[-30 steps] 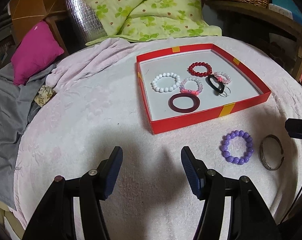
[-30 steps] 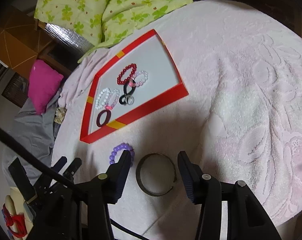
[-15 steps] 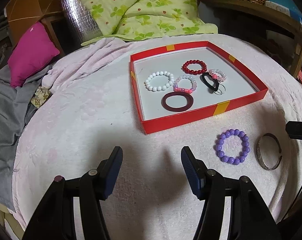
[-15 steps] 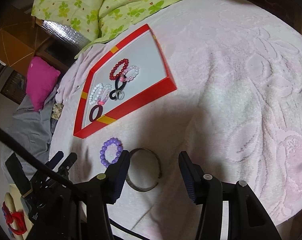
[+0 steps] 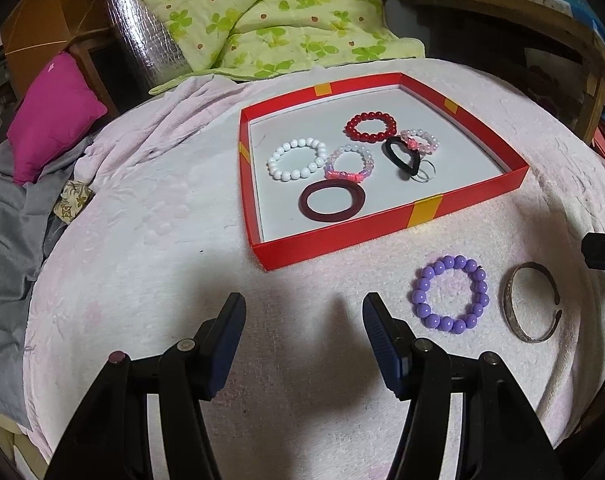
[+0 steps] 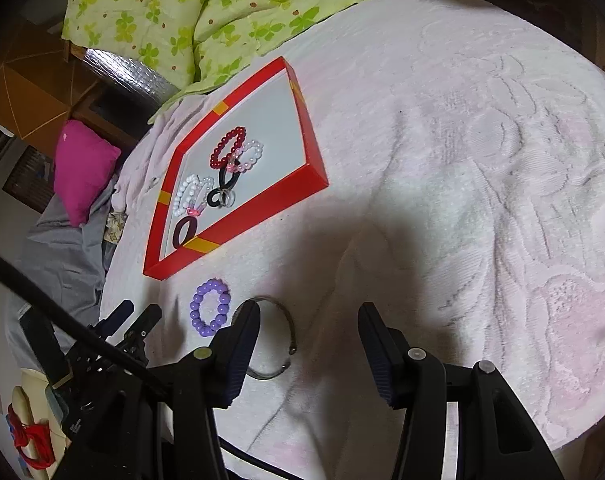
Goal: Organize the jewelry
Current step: 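Move both tools back from the tray toward the purple bracelet and silver bangle, then grasp the silver metal bangle with the right tool while the left tool approaches the purple bracelet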
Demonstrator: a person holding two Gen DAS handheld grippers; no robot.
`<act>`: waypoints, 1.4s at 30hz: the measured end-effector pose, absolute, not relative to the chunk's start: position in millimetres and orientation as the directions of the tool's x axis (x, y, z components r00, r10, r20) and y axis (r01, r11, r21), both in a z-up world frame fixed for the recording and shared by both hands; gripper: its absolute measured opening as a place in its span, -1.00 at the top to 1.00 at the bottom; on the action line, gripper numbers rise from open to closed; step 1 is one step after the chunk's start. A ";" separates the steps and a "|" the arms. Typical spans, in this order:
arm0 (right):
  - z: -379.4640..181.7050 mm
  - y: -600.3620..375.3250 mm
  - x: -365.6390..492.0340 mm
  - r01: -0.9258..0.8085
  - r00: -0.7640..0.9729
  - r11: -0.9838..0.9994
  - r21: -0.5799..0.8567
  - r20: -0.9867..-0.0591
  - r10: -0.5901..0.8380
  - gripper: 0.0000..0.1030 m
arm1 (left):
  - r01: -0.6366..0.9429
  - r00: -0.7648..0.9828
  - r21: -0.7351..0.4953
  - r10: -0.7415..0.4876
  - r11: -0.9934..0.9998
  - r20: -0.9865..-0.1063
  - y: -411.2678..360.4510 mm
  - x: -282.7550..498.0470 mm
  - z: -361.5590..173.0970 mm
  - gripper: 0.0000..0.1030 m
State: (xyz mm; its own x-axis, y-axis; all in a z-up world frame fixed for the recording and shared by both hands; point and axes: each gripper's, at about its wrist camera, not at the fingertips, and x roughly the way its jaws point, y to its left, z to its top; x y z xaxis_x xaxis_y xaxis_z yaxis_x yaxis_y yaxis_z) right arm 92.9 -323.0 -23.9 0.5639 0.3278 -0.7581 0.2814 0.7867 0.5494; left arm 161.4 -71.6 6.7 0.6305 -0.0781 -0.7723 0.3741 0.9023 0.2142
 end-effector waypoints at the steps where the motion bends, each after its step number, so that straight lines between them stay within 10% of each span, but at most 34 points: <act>1: -23.5 -323.7 92.1 0.276 0.566 0.787 0.552 -0.755 0.331 -0.07 | 0.377 0.626 0.213 -0.079 0.902 -0.776 -72.5 161.7 5.9 -0.20; 26: -31.7 -239.5 98.3 -0.101 0.545 0.959 0.266 -0.792 0.277 -0.68 | 0.355 0.555 0.157 -0.072 0.922 -0.829 -64.5 176.7 -7.3 -0.20; 38: -37.7 -219.9 104.4 -0.147 0.568 0.978 0.148 -0.797 0.206 -0.68 | 0.352 0.550 0.160 -0.066 0.922 -0.833 -61.5 176.6 -9.0 -0.20; 42: -39.8 -215.5 101.6 -0.153 0.592 0.986 0.067 -0.792 0.146 -0.31 | 0.350 0.548 0.158 -0.065 0.923 -0.834 -61.6 177.0 -10.0 -0.20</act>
